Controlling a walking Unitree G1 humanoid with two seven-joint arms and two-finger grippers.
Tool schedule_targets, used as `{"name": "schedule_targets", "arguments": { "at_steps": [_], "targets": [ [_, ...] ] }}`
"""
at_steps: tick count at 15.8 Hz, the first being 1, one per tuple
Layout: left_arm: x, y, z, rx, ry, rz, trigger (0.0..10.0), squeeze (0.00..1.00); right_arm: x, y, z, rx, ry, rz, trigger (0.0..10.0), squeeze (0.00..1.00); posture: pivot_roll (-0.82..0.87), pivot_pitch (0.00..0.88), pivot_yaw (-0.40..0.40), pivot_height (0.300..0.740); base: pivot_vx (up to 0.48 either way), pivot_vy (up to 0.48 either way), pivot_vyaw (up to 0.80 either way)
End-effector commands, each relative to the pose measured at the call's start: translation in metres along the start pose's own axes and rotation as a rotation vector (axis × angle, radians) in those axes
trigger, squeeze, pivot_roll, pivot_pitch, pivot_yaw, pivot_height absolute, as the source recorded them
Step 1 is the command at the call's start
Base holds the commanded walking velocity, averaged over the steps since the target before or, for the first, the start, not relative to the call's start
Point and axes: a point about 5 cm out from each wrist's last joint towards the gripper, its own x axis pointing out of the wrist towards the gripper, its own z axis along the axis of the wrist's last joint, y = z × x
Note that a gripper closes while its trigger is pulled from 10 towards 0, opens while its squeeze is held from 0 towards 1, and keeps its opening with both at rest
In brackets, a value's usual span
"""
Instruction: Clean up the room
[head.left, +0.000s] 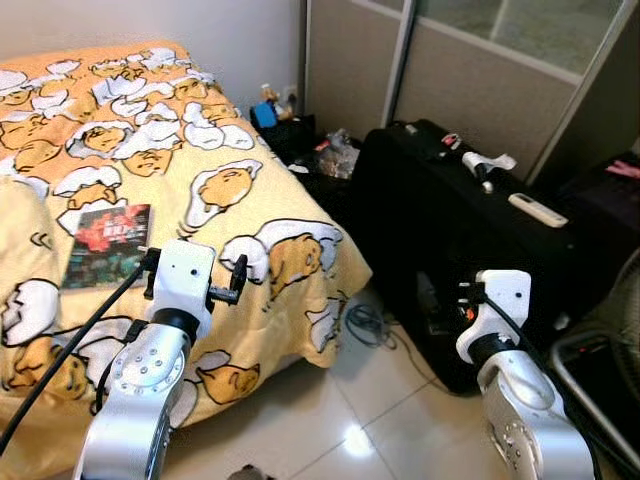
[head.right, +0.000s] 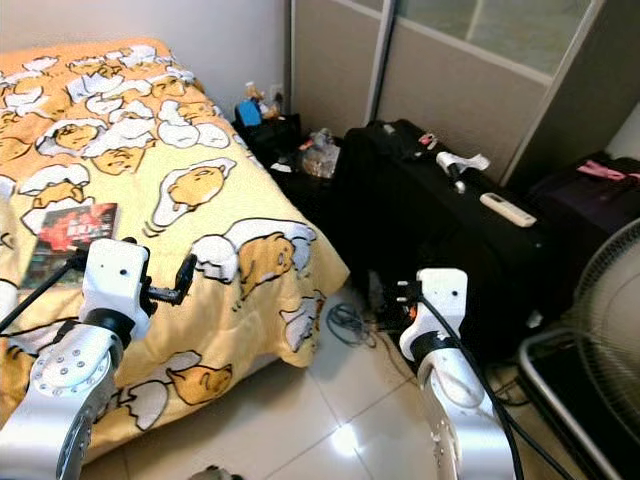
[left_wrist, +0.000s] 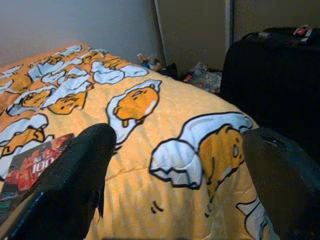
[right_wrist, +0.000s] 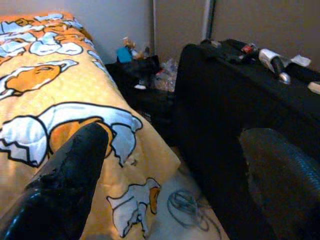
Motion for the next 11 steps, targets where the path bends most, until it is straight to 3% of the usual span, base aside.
{"name": "schedule_targets", "arguments": {
  "at_steps": [1, 3, 4, 7, 9, 11],
  "targets": [
    [0.0, 0.002, 0.001, 0.004, 0.005, 0.013, 10.0, 0.0, 0.003, -0.001, 0.004, 0.002, -0.031, -0.021, 10.0, 0.0, -0.04, 0.0, -0.024, 0.74, 0.0, 0.341, 0.0],
    [0.0, 0.005, 0.001, 0.006, 0.006, 0.029, 10.0, 0.0, 0.005, -0.006, 0.003, 0.025, -0.024, -0.07, 10.0, 0.0, -0.04, 0.0, -0.024, 0.74, 0.0, 0.337, 0.0],
    [0.001, 0.006, 0.002, 0.012, 0.003, 0.044, 10.0, 0.0, 0.005, -0.006, 0.001, 0.073, -0.006, -0.051, 10.0, 0.0, -0.03, 0.0, -0.024, 0.74, 0.0, 0.334, 0.0],
    [0.002, 0.008, 0.003, 0.02, -0.008, 0.053, 10.0, 0.0, 0.006, 0.0, 0.002, 0.091, 0.0, -0.012, 10.0, 0.0, -0.04, 0.0, -0.018, 0.74, 0.0, 0.325, 0.0],
    [0.003, 0.008, 0.004, 0.021, -0.011, 0.05, 10.0, 0.0, 0.007, 0.009, 0.0, -0.009, 0.002, 0.047, 10.0, 0.0, -0.03, 0.0, -0.017, 0.74, 0.0, 0.324, 0.0],
    [0.004, 0.009, 0.005, 0.027, -0.018, 0.038, 10.0, 0.0, 0.007, 0.012, -0.004, 0.018, 0.027, 0.061, 10.0, 0.0, -0.03, 0.0, -0.014, 0.74, 0.0, 0.319, 0.0]
  ]
}}
